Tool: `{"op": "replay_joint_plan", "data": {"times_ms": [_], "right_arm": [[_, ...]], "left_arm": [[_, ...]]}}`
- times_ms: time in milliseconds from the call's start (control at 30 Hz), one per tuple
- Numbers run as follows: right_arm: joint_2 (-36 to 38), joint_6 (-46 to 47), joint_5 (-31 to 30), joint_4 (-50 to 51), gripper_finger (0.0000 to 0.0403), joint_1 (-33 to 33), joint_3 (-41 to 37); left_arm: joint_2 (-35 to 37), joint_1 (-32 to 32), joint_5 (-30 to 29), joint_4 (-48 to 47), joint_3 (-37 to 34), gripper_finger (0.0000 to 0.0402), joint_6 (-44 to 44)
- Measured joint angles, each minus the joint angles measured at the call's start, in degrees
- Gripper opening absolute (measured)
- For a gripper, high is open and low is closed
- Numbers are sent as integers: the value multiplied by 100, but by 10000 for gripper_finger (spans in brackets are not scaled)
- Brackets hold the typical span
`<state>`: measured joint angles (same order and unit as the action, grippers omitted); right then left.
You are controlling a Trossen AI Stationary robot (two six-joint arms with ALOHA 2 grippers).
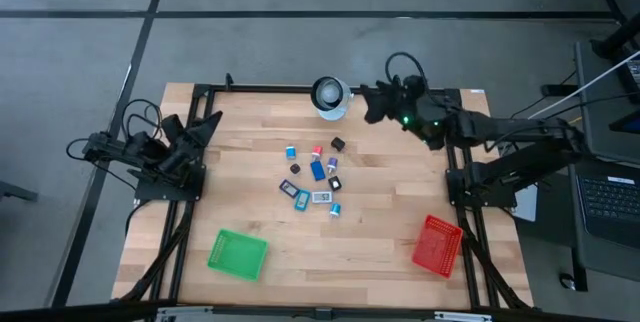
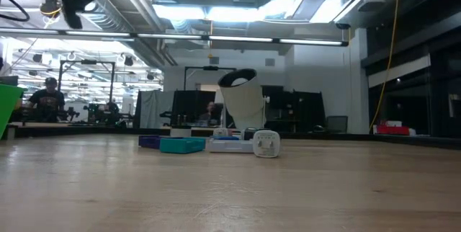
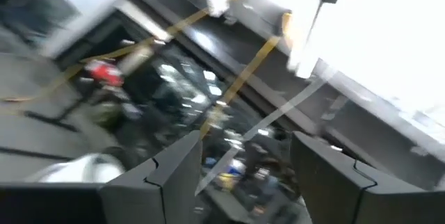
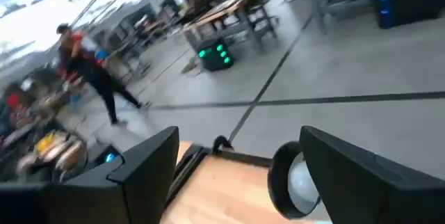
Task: Pick & Place Office items
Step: Put the purple digital clock into the green bin
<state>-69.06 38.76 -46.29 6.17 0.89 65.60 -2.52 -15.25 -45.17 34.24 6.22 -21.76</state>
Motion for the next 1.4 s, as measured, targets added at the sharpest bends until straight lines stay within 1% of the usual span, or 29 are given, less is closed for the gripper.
{"op": "replay_joint_plan", "data": {"times_ms": [67,133,267,467,533,600,633,833,900,967,1000,1033,1100,1133,1200,1233,1300,1367,1400], "right_arm": [[-100,116,74,-14,307,-24,0],[-223,108,274,-30,307,-46,0],[-426,122,342,-164,307,-113,0],[-593,-20,366,-150,307,-160,0],[-664,214,379,-168,307,-166,0],[-716,876,531,-169,307,-169,0],[-741,1067,590,-191,307,-187,0],[-776,1476,913,-185,307,-336,-2],[-778,1526,1228,-230,307,-460,-2],[-779,1359,1716,-570,307,-606,-3],[-782,1086,1896,-930,307,-642,-7],[-785,730,2043,-1416,307,-654,-11],[-776,-49,2288,-2538,307,-656,-6],[-767,-432,2265,-2914,307,-648,0],[-765,-1324,1889,-3299,307,-636,0],[-765,-1792,1641,-3419,307,-636,-2],[-724,-2476,1114,-3814,307,-654,-13],[-672,-2643,629,-4330,307,-660,-2],[-629,-2627,560,-4400,307,-659,0]], "left_arm": [[0,-2,270,22,0,209,19],[0,-2,359,-4,21,204,158],[0,-2,204,-469,151,195,507],[0,-2,163,-514,352,191,914],[0,-2,167,-499,410,191,1060],[0,-2,162,-505,424,191,1141],[0,-2,162,-509,424,190,1145],[0,-2,299,-584,424,189,1056],[0,-2,309,-590,424,189,1056],[0,-2,312,-684,424,189,982],[2,-2,332,-874,445,189,804],[0,0,386,-1312,520,189,502],[-135,0,531,-2669,806,189,-252],[-281,0,628,-3430,983,189,-626],[-735,5,850,-4839,1381,190,-1022],[-1014,14,967,-5375,1604,190,-1059],[-1603,63,1279,-6171,2067,192,-836],[-2238,152,1767,-6748,2469,196,-432],[-2568,213,2055,-6970,2645,199,-194]]}}
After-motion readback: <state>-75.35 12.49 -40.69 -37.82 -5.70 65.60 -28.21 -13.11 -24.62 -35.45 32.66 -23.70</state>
